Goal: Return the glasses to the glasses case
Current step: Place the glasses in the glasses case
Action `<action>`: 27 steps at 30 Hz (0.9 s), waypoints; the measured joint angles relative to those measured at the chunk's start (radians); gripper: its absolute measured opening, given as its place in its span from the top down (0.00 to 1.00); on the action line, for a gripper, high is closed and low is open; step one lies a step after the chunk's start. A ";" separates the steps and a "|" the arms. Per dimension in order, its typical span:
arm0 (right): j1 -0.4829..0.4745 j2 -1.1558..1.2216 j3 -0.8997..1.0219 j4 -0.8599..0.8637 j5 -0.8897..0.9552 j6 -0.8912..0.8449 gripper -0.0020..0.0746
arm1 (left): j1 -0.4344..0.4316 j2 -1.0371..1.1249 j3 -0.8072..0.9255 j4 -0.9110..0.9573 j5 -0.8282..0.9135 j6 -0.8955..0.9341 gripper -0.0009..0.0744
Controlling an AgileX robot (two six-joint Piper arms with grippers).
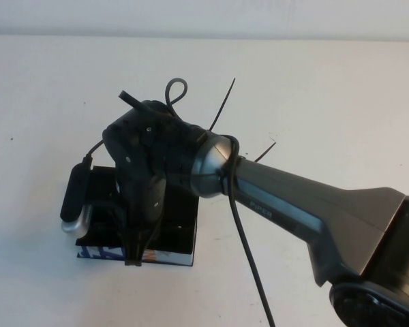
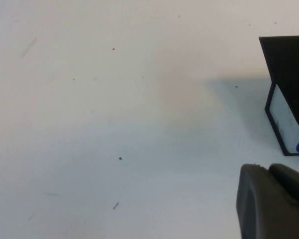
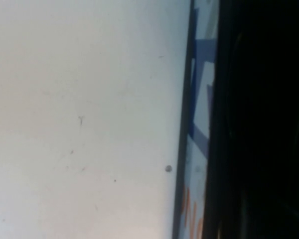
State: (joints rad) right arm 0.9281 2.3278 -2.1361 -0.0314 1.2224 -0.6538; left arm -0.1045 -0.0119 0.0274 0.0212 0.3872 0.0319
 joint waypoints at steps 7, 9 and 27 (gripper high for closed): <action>0.000 0.002 -0.012 -0.002 0.004 0.002 0.68 | 0.000 0.000 0.000 0.000 0.000 0.000 0.99; 0.000 0.002 -0.029 -0.007 0.004 0.002 0.60 | 0.000 0.000 0.000 0.000 0.000 0.000 0.99; -0.002 -0.043 -0.054 -0.082 0.008 0.028 0.54 | 0.000 0.000 0.000 0.000 0.000 0.000 0.99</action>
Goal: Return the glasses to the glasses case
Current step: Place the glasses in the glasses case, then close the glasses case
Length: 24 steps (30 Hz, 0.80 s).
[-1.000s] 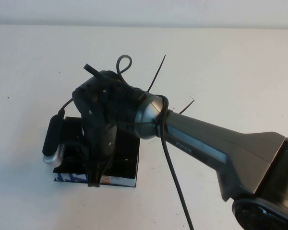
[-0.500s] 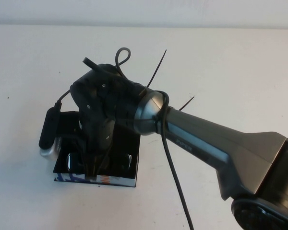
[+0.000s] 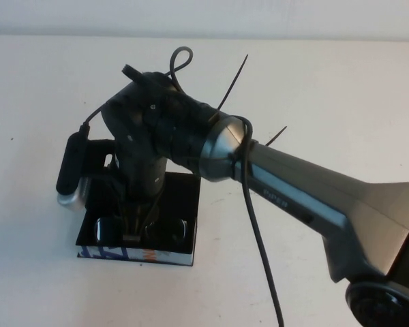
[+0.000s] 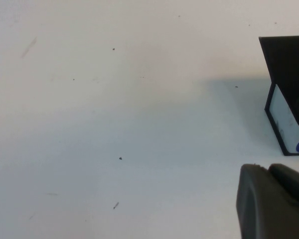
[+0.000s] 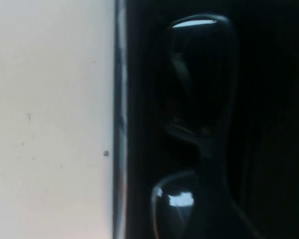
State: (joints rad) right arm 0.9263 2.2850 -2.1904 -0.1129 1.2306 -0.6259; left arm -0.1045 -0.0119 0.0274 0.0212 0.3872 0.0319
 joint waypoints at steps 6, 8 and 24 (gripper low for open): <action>-0.013 -0.070 0.000 -0.020 0.004 0.122 0.57 | 0.000 0.000 0.000 0.000 0.000 0.000 0.99; -0.031 -0.102 0.000 -0.020 0.004 0.181 0.66 | 0.000 0.000 0.000 0.000 0.000 0.000 0.99; -0.277 -0.184 -0.006 0.113 0.016 0.313 0.99 | 0.000 0.000 0.000 0.000 0.000 0.000 0.99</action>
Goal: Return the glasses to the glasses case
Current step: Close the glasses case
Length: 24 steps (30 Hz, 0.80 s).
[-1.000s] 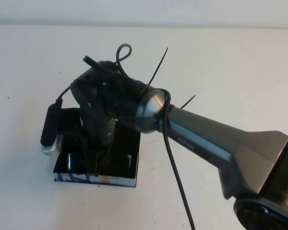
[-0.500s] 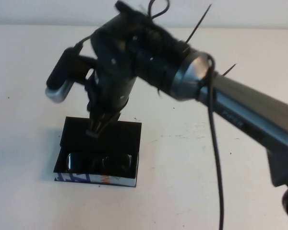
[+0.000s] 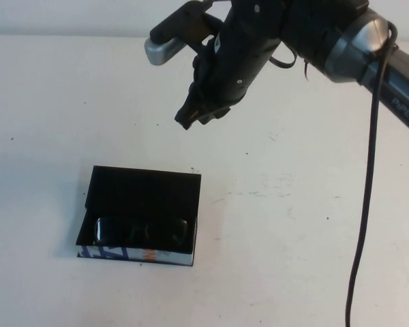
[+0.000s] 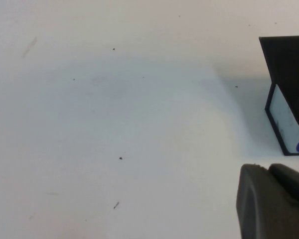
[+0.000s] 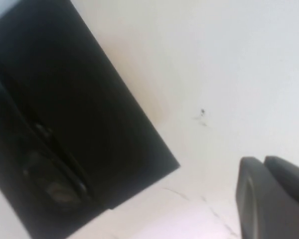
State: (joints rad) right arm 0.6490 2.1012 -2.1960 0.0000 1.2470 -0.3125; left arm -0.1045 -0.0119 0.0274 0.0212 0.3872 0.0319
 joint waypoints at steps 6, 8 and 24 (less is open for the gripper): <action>-0.022 0.000 0.000 0.093 0.002 0.000 0.99 | 0.000 0.000 0.000 0.031 -0.030 0.004 0.99; -0.022 0.000 0.000 0.101 0.002 0.000 0.99 | 0.000 0.000 0.000 0.033 -0.048 0.002 0.99; -0.079 0.019 0.000 0.122 0.002 0.074 0.99 | -0.011 0.109 -0.090 -0.264 -0.159 -0.304 0.99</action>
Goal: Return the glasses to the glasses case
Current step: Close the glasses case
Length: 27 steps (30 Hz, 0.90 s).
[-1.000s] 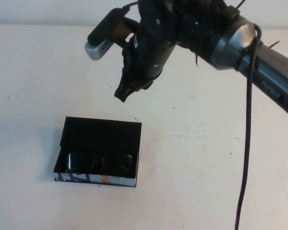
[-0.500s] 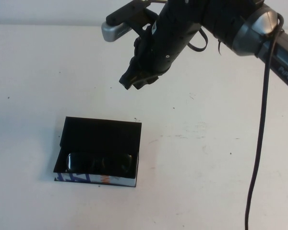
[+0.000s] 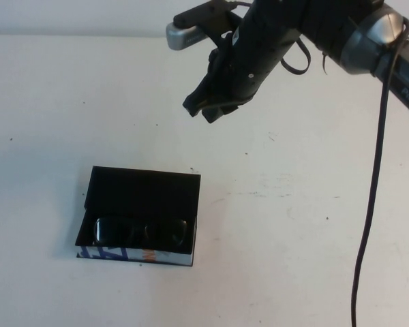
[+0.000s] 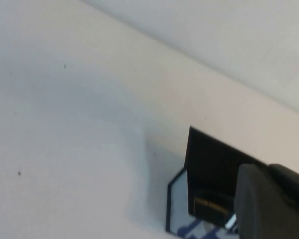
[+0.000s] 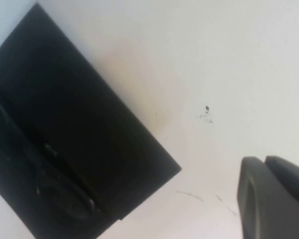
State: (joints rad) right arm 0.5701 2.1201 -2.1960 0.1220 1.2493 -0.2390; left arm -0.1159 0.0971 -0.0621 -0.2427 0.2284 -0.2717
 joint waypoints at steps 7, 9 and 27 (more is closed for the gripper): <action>-0.051 0.022 0.000 0.091 0.000 0.004 0.99 | -0.074 0.421 -0.235 -0.018 0.210 0.110 0.99; -0.053 0.023 0.000 0.096 0.000 0.004 0.99 | -0.091 0.552 -0.304 -0.064 0.265 0.216 0.99; -0.111 0.076 0.000 0.186 -0.002 -0.007 0.99 | 0.031 1.160 -0.473 -0.847 0.553 1.250 0.99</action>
State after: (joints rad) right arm 0.4590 2.1965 -2.1960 0.3079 1.2472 -0.2462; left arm -0.0846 1.2566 -0.5356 -1.0901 0.7813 0.9781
